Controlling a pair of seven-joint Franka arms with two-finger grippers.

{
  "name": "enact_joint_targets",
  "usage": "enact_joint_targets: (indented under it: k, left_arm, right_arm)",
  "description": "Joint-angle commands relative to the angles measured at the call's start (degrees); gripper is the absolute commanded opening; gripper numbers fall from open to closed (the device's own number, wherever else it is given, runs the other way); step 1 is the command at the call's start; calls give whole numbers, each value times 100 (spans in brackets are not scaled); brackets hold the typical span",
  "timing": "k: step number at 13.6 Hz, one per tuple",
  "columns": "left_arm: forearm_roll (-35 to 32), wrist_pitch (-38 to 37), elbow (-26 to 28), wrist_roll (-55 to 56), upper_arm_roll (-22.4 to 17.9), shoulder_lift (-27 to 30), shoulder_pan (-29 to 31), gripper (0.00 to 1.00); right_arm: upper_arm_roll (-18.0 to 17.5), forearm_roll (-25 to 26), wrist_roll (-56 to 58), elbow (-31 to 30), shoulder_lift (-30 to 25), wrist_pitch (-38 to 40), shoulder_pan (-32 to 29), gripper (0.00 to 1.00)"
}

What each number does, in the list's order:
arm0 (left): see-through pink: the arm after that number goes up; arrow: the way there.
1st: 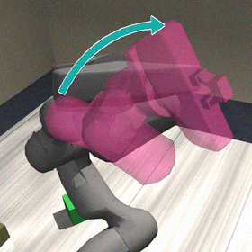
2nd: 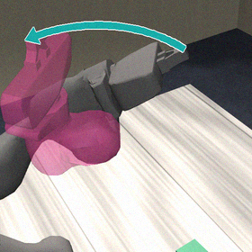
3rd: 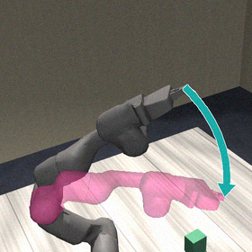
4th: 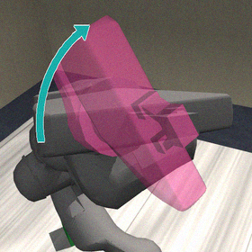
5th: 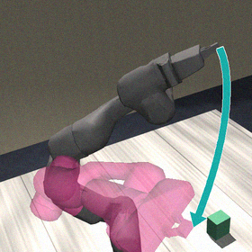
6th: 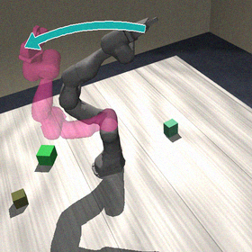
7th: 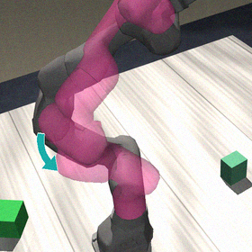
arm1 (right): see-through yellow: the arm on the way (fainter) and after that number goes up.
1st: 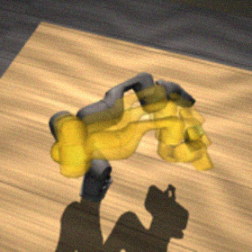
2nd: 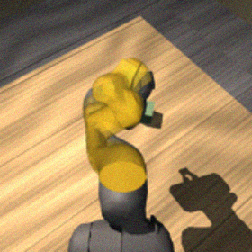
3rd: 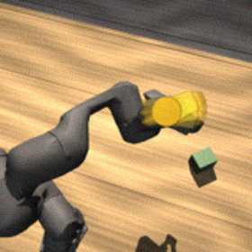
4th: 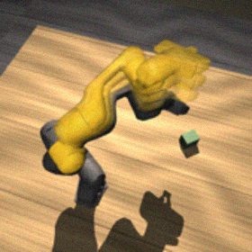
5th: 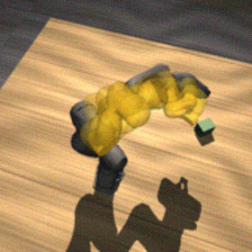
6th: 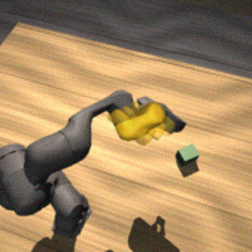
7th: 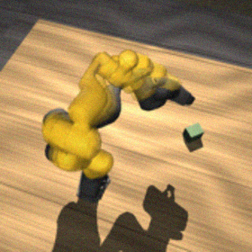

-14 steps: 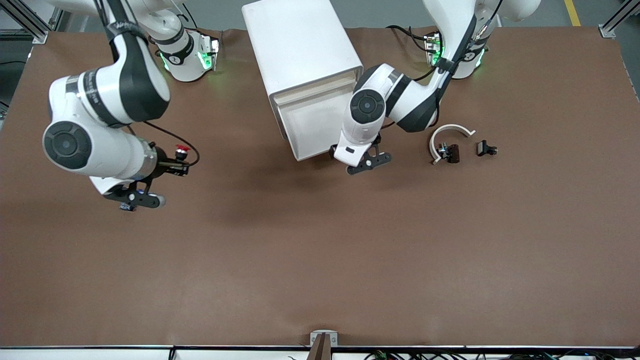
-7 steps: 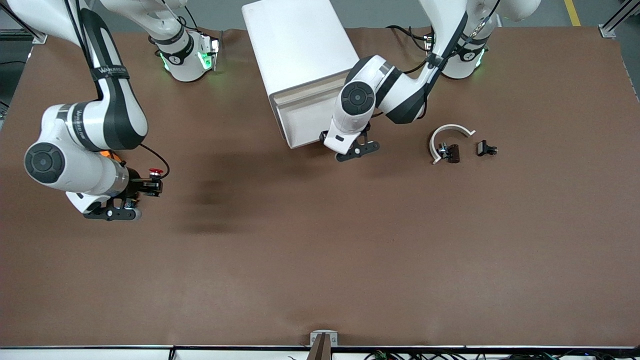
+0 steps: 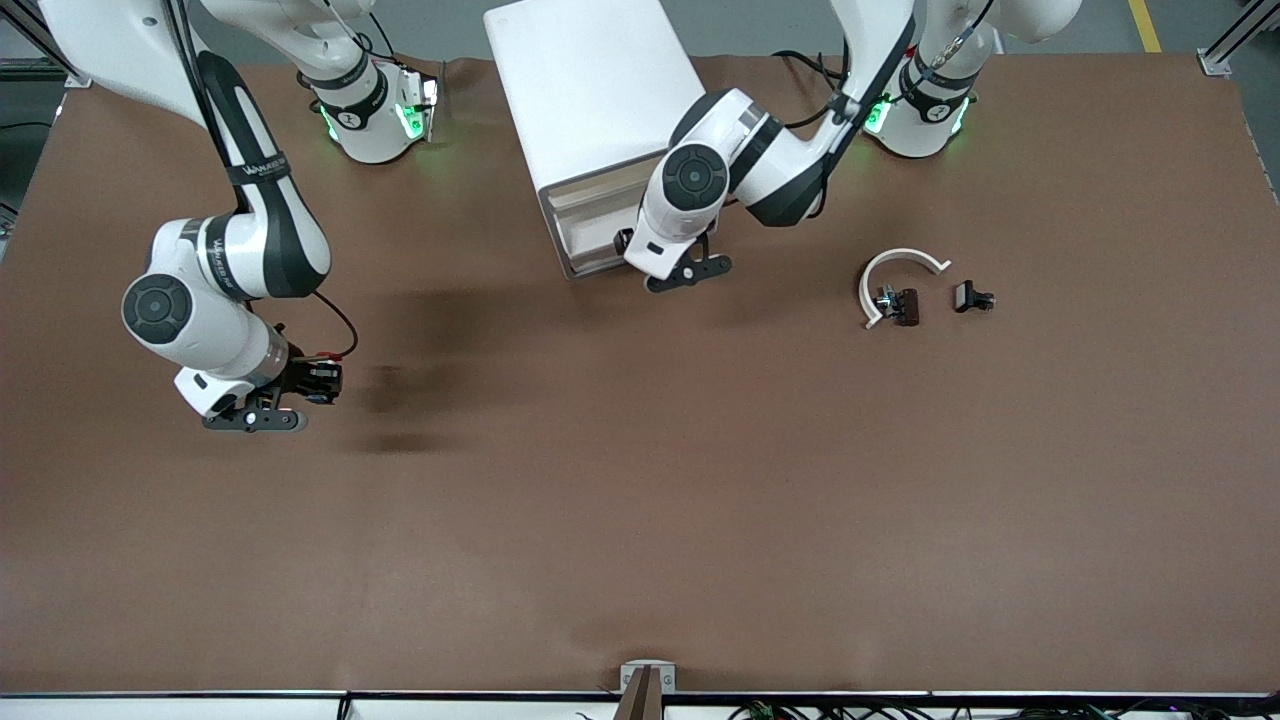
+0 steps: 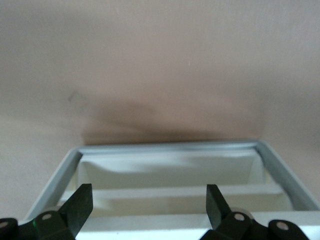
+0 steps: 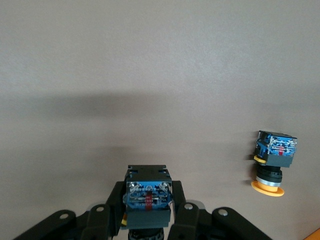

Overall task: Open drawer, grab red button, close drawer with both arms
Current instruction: 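Push the drawer shut with the left gripper while the right gripper carries the button, then lower the red button beside the yellow button while the left gripper withdraws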

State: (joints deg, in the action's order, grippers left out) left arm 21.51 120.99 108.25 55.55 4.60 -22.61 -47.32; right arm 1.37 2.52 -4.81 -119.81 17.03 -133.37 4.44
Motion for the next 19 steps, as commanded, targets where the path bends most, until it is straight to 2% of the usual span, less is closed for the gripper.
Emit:
enact_joint_targets:
  k: [1,5,9,13,15,17,18,19]
  left_arm:
    - [186,152,161,35,251,64,13,100]
    - [695,188,153,26,366,63,13,100]
    - [705,170,126,17,340,90,135,100]
    - [556,-57,-84,-45,296,178,1021,100]
    - [75,-460,-382,-1,313,169,1644,100]
    - [-129,-1083,-768,8,296,204,2207,100]
    - [-260,-1443,-1014,-44,304,204,2532,100]
    - [-410,-1734,-1304,-79,322,187,2857,100]
  right_arm:
    - [-93,231,33,-112,80,-198,-189,24]
    - [-93,363,-11,-77,537,-610,-338,24]
    - [-93,372,-11,-60,802,-840,-373,24]
    - [-5,468,-20,37,960,-840,-338,28]
    - [-5,504,-28,46,969,-840,-347,30]
    - [-5,504,-28,46,969,-840,-347,36]
    - [-5,504,-28,46,969,-840,-347,46]
    - [-5,504,-28,46,969,-849,-356,48]
